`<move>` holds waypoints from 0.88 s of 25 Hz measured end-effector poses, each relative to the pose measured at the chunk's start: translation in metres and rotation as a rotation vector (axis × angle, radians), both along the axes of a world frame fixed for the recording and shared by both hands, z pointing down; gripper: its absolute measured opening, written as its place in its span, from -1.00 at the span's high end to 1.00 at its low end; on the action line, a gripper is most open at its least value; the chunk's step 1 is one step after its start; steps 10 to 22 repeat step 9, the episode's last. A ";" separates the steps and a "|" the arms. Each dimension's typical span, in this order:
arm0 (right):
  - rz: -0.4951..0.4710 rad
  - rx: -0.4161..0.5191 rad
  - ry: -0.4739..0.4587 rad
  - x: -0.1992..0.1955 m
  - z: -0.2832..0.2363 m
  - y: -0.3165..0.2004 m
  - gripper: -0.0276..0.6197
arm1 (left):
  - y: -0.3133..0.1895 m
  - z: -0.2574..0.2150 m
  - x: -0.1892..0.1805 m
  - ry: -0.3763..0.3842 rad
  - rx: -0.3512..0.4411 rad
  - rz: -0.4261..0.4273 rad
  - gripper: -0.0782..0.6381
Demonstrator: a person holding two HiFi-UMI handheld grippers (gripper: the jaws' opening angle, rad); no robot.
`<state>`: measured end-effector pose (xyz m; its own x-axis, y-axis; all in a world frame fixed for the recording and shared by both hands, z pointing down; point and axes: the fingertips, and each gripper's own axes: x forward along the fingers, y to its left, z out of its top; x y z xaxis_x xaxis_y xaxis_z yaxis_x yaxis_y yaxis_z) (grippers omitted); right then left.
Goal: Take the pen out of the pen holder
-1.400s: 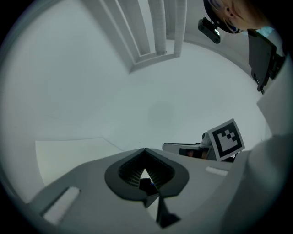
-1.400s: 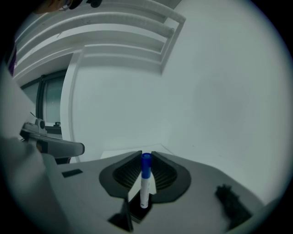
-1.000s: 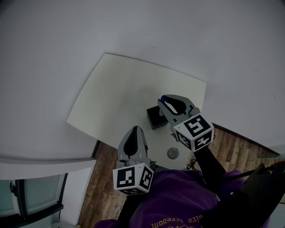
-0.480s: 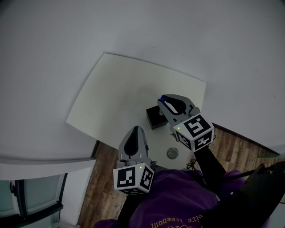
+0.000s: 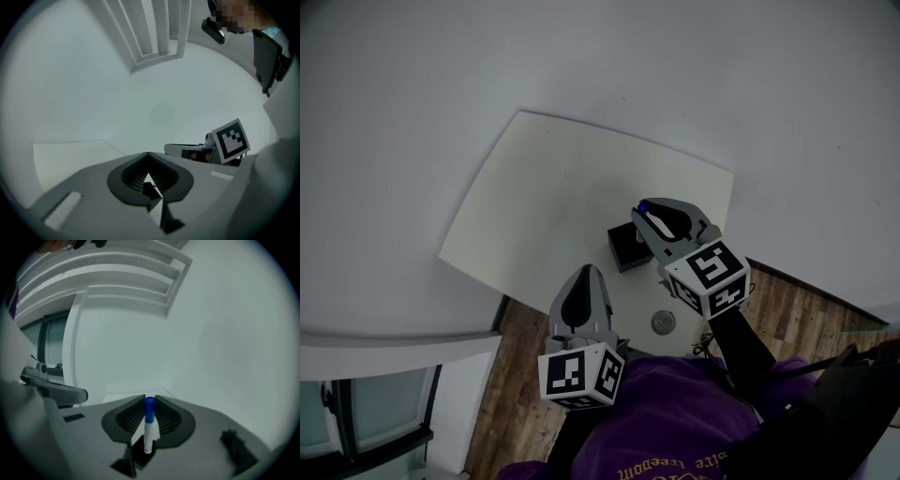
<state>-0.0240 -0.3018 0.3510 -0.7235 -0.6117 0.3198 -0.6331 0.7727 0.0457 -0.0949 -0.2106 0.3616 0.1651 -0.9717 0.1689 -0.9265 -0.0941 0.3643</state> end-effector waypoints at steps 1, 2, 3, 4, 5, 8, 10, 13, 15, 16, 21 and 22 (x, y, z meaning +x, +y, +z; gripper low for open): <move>0.000 0.000 0.000 0.000 0.000 0.000 0.70 | 0.000 0.000 0.000 -0.001 0.001 0.003 0.77; 0.000 0.000 0.000 0.000 0.000 0.000 0.70 | 0.000 0.000 0.000 -0.001 0.001 0.004 0.77; 0.000 0.000 0.001 0.000 0.001 0.000 0.70 | -0.001 0.001 0.000 0.000 0.002 0.004 0.77; 0.000 0.000 0.001 0.000 0.001 0.000 0.70 | -0.001 0.001 0.000 0.001 0.002 0.003 0.77; -0.001 0.000 0.001 0.000 0.001 0.000 0.70 | -0.001 0.001 0.000 0.001 0.001 0.002 0.77; 0.000 0.002 0.001 0.000 0.001 -0.001 0.70 | -0.001 0.001 -0.001 0.003 0.000 -0.003 0.77; 0.001 0.002 0.001 0.000 0.001 -0.001 0.70 | -0.001 0.001 -0.001 0.002 0.001 -0.003 0.77; 0.001 0.002 0.001 0.000 0.001 -0.001 0.70 | -0.001 0.001 -0.001 0.002 0.001 -0.003 0.77; 0.001 0.002 0.001 0.000 0.001 -0.001 0.70 | -0.001 0.001 -0.001 0.002 0.001 -0.003 0.77; 0.001 0.002 0.001 0.000 0.001 -0.001 0.70 | -0.001 0.001 -0.001 0.002 0.001 -0.003 0.77; 0.001 0.002 0.001 0.000 0.001 -0.001 0.70 | -0.001 0.001 -0.001 0.002 0.001 -0.003 0.77; 0.001 0.002 0.001 0.000 0.001 -0.001 0.70 | -0.001 0.001 -0.001 0.002 0.001 -0.003 0.77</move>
